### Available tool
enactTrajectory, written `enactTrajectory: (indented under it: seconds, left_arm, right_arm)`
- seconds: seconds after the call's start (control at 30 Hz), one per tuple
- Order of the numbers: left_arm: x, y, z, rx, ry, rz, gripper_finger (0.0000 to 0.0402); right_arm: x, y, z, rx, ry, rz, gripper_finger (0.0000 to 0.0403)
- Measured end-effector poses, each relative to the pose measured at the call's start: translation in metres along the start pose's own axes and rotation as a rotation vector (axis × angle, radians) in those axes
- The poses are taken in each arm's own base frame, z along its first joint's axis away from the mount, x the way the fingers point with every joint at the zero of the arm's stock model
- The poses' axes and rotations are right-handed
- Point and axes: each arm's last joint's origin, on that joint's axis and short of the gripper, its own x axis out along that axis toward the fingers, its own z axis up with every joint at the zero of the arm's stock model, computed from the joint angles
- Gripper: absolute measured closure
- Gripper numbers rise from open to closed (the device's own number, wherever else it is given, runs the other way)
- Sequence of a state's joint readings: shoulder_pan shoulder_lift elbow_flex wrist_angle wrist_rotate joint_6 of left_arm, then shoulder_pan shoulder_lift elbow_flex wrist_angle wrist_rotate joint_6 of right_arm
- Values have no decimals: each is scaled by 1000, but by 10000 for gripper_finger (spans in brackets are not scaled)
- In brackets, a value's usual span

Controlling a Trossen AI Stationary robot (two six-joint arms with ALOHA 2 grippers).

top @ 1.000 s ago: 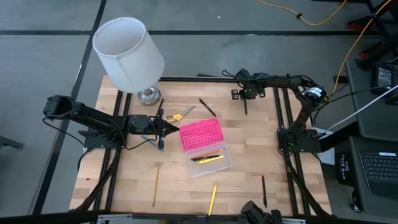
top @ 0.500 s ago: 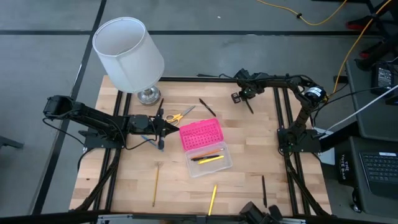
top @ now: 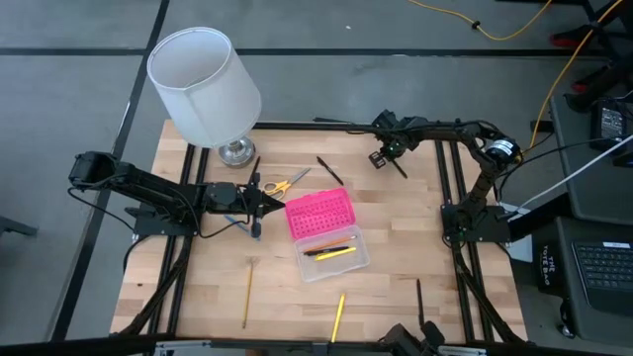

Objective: Pick & place school supplies into a supply box
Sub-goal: Put the black pen into the pink supply box

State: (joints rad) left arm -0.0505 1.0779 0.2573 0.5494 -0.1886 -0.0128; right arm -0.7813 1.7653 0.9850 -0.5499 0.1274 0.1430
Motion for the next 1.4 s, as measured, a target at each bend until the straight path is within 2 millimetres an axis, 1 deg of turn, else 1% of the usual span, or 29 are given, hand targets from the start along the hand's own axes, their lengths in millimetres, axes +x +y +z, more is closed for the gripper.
enactTrajectory:
  seconds: [0.13,0.23,0.43,0.6,0.77,0.87,1.07,1.4]
  left_arm:
    - [0,0,0,0,0,0,398]
    - [0,0,0,0,0,0,398]
    - [0,0,0,0,0,0,398]
    - [0,0,0,0,0,0,398]
    - [0,0,0,0,0,0,398]
    - [0,0,0,0,0,0,398]
    - [0,0,0,0,0,0,398]
    - [0,0,0,0,0,0,398]
  right_arm:
    - [-24,6,3,-37,-77,96,375]
    - [-38,13,1,-68,-112,163,376]
    - [-71,31,-5,-159,-214,222,376]
    - [-105,56,-19,-252,-308,288,376]
    - [-138,82,-39,-363,-400,369,376]
    - [-155,92,-52,-419,-445,415,376]
    - [-178,107,-72,-506,-507,490,376]
    - [-192,133,-93,-694,-594,542,376]
